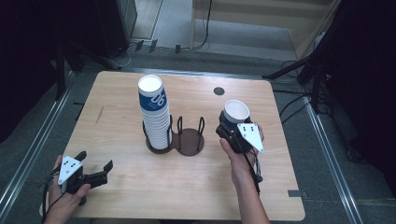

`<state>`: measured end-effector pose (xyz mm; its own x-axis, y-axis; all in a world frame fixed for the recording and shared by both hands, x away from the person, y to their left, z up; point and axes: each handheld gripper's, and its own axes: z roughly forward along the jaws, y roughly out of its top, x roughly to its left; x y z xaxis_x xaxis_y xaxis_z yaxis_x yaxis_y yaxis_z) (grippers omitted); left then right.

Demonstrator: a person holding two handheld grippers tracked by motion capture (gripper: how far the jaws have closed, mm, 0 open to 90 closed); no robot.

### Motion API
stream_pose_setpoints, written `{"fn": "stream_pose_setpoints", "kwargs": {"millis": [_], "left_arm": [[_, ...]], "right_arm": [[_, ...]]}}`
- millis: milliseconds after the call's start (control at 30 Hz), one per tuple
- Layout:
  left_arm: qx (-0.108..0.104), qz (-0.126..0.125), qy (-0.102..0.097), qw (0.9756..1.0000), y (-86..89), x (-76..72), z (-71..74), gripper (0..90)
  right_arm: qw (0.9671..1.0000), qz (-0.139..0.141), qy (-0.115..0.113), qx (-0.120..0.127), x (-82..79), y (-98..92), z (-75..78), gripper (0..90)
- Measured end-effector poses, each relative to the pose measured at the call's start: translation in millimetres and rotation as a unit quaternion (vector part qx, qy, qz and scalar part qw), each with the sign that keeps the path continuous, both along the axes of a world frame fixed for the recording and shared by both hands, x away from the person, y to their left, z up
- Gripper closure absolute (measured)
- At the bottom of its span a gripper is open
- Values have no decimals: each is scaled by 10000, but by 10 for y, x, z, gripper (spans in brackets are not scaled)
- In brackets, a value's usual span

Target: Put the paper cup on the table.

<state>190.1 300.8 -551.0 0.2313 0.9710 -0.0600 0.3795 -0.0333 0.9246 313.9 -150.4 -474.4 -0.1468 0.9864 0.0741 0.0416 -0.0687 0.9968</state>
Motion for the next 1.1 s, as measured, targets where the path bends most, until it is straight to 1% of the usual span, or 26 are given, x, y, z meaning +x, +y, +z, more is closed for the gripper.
{"fn": "stream_pose_setpoints", "kwargs": {"millis": [133,167,267,300,433,467,500,533,567,600,633,700,800,900,933,1000,1100], "left_arm": [[31,-9,26,10000,-3,3,1,0],[27,3,39,10000,-3,7,1,0],[20,20,67,10000,-3,12,1,0],[13,16,82,10000,-3,17,1,0],[7,13,97,10000,-5,22,0,0],[15,3,105,9999,-5,24,0,0],[15,3,105,9999,-5,24,0,0],[33,4,117,9999,-7,25,1,0],[33,4,117,9999,-7,25,1,0],[32,2,118,9999,-7,26,0,0],[4,6,108,9999,-4,24,0,0],[-26,19,94,10000,6,21,0,0],[-6,4,159,9999,19,20,1,0],[24,-1,197,9998,6,30,0,0],[24,-1,197,9998,6,30,0,0],[88,-32,206,9997,-4,31,1,0],[83,-20,232,9997,-1,37,1,0]], "right_arm": [[10000,-51,54,47,48,-24,-43,213],[9999,-119,89,62,87,-46,-79,213],[9998,-152,112,34,126,-67,-116,213],[9998,-164,135,22,161,-89,-151,213],[9998,-154,151,-35,227,-112,-221,213],[9997,-118,201,-1,243,-113,-238,213],[9997,-118,201,-1,243,-113,-238,213],[9996,-71,286,37,284,-115,-276,213],[9996,-71,286,37,284,-115,-276,213],[9995,-63,298,2,307,-120,-294,213],[9993,-66,360,-34,355,-125,-335,213],[9992,-127,371,-118,395,-132,-364,213],[9989,-140,400,-183,457,-146,-406,213],[9986,-147,469,-187,492,-147,-452,213],[9985,-154,475,-214,504,-151,-467,213],[9982,-149,512,-271,516,-152,-493,213],[9978,-108,576,-296,525,-145,-516,213]]}}
